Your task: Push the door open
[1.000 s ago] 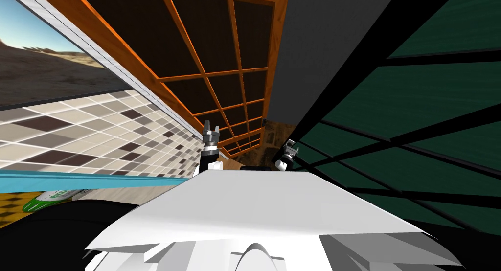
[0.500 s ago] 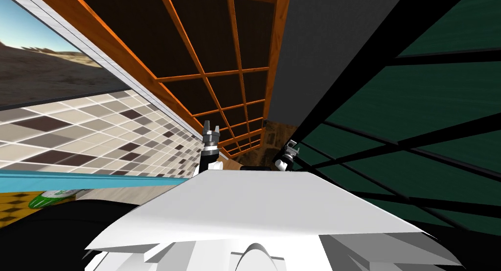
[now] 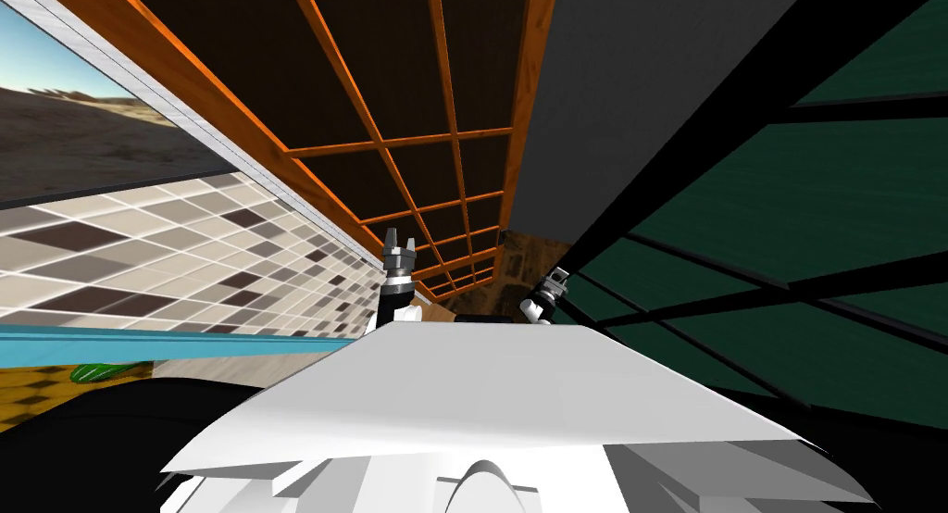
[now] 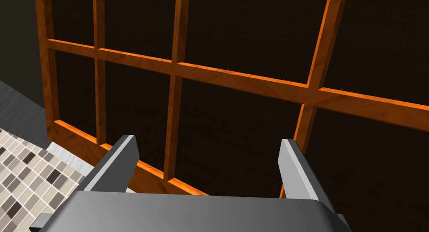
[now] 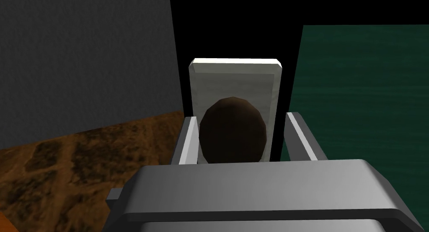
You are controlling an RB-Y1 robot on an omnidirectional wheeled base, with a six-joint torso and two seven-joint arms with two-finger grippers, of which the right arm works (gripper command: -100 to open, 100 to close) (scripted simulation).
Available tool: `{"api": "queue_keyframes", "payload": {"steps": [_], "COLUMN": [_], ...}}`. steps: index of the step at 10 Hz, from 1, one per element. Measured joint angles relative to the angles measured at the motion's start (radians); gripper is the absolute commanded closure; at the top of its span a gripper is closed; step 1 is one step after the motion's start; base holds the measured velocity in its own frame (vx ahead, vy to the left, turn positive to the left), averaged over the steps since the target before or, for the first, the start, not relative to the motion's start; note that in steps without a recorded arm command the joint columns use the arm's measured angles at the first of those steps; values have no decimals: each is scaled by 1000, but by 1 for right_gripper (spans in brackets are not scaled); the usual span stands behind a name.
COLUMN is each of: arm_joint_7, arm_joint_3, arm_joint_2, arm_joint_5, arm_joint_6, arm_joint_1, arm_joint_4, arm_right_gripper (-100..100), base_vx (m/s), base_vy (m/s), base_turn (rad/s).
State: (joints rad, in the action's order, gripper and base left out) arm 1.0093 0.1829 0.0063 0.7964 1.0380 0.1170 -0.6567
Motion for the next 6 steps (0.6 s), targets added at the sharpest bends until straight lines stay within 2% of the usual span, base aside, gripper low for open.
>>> {"api": "queue_keyframes", "payload": {"steps": [1,2,5,6], "arm_joint_7": [0,4,-2,-11], "arm_joint_3": [21,41,91,110], "arm_joint_2": [3,2,19,30], "arm_joint_5": [2,3,5,7], "arm_joint_6": [8,13,28,26], "arm_joint_1": [21,29,46,44], "arm_joint_4": [24,37,57,48], "arm_right_gripper": [100,100,100,100], "base_vx": [103,100,76,95], "base_vy": [-39,-47,-40,-37], "base_turn": [47,30,36,24]}}
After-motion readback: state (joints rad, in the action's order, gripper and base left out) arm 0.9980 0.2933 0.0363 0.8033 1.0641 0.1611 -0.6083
